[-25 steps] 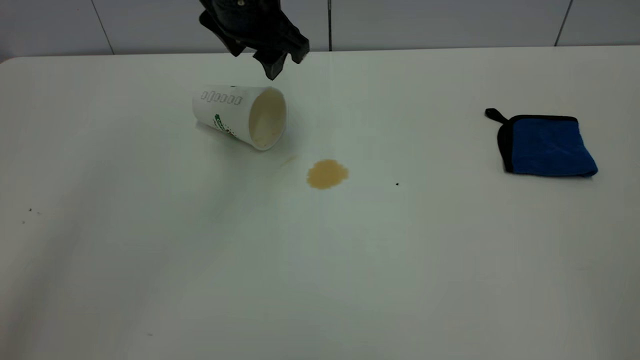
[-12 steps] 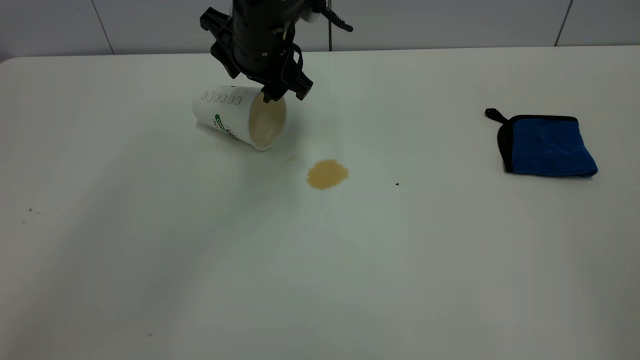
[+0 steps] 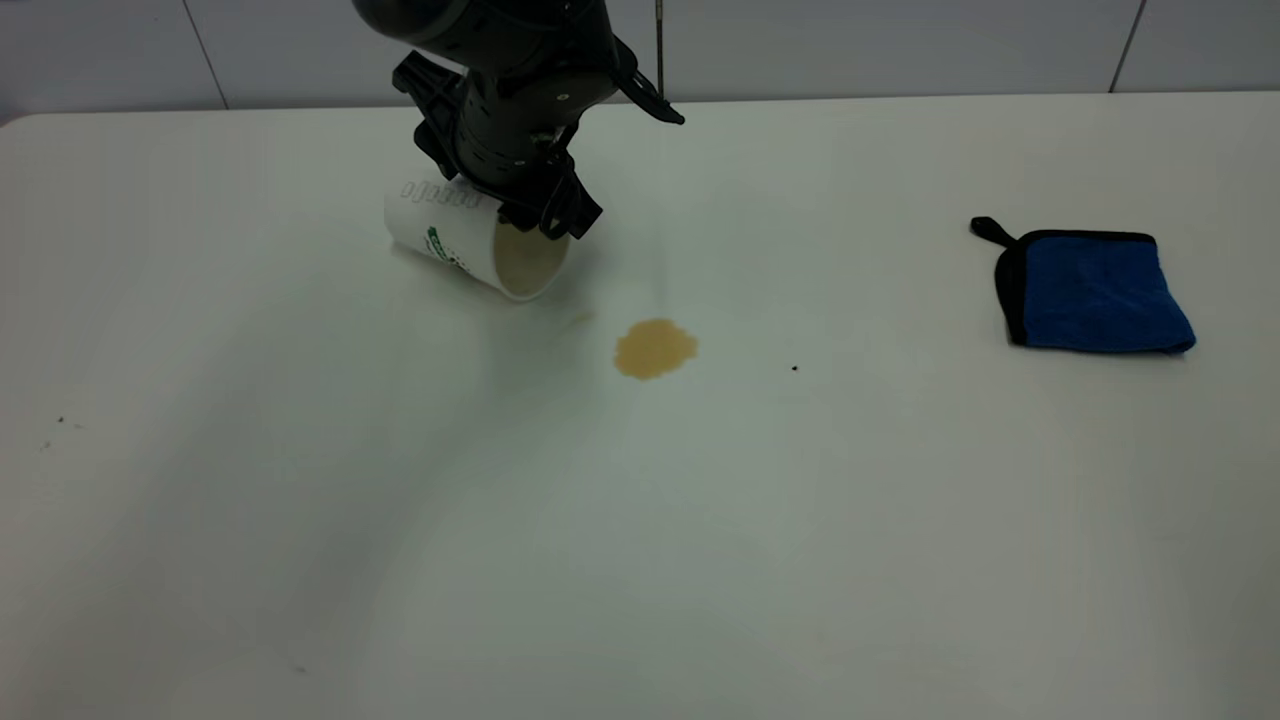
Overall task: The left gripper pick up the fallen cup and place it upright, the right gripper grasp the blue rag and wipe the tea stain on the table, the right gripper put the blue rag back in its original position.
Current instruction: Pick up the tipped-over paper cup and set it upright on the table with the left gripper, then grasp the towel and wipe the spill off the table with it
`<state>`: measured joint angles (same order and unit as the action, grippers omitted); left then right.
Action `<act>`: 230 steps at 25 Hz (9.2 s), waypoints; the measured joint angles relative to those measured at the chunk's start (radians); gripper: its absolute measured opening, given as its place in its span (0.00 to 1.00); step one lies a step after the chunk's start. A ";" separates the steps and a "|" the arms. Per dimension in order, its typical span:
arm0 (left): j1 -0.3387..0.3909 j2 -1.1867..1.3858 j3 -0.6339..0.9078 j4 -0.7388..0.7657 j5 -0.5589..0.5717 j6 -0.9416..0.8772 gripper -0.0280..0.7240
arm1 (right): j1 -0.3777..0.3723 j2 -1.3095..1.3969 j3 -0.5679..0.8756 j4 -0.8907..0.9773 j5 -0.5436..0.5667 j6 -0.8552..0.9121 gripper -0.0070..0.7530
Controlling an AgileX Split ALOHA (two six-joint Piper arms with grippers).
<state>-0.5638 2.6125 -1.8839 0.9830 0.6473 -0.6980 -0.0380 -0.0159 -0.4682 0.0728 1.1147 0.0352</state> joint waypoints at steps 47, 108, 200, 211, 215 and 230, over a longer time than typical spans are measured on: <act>0.356 -0.143 -0.008 -1.152 0.116 0.895 0.12 | 0.000 0.000 0.000 -0.001 0.000 0.000 0.66; 0.325 -2.135 1.393 -1.056 0.462 0.847 0.61 | 0.000 0.000 0.000 -0.001 0.000 0.000 0.66; 0.551 -2.630 1.397 -1.047 0.491 0.847 0.61 | -0.035 2.443 -0.850 0.727 -1.103 -1.077 0.79; 0.551 -2.630 1.397 -1.047 0.491 0.847 0.61 | -0.032 2.471 -0.859 0.746 -1.083 -1.077 0.12; 0.551 -2.630 1.397 -1.047 0.491 0.847 0.61 | -0.008 2.473 -0.861 0.746 -1.096 -1.077 0.06; 0.551 -2.630 1.397 -1.047 0.491 0.847 0.61 | 0.335 2.616 -1.200 0.750 -0.915 -1.077 0.06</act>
<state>-0.0128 -0.0180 -0.4869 -0.0639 1.1384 0.1493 0.2970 2.5999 -1.6679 0.8227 0.2001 -1.0414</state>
